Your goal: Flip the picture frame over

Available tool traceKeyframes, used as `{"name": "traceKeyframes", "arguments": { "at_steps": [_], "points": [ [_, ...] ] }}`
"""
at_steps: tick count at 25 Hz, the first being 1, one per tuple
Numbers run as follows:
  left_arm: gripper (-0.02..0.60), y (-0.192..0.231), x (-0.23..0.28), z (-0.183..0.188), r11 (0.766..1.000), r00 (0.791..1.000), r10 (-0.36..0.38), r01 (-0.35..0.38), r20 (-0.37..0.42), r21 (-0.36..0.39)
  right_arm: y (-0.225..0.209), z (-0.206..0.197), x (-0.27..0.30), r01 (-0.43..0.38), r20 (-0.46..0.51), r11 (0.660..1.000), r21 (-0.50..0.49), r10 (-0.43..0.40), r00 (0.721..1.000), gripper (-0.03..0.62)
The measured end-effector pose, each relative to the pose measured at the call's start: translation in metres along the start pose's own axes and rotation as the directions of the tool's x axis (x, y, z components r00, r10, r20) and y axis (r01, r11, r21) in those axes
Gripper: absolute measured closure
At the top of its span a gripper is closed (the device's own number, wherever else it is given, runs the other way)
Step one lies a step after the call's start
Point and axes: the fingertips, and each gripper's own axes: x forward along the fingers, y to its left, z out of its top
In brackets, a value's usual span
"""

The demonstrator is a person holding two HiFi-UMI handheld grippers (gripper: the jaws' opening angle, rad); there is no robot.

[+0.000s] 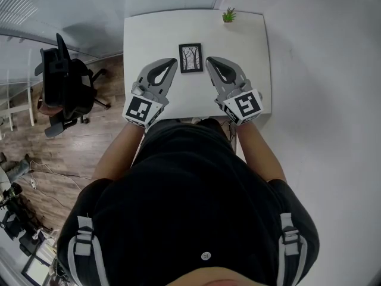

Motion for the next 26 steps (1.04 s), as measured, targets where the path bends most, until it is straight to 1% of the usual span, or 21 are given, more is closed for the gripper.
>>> {"name": "traceKeyframes", "arguments": {
  "at_steps": [6, 19, 26],
  "points": [
    [0.574, 0.002, 0.004, -0.005, 1.000, 1.000, 0.002, -0.002, -0.014, 0.014, -0.005, -0.003, 0.001, -0.005, 0.002, 1.000, 0.004, 0.005, 1.000, 0.585],
    [0.574, 0.006, 0.008, -0.005, 1.000, 1.000, -0.010, 0.010, -0.008, -0.020, -0.007, -0.005, 0.010, -0.016, -0.019, 1.000, 0.005, 0.016, 1.000, 0.585],
    [0.574, 0.012, 0.009, -0.006, 1.000, 1.000, -0.014, 0.013, -0.012, -0.016, -0.009, -0.010, 0.015, -0.007, -0.024, 1.000, 0.015, 0.007, 1.000, 0.585]
  ]
}}
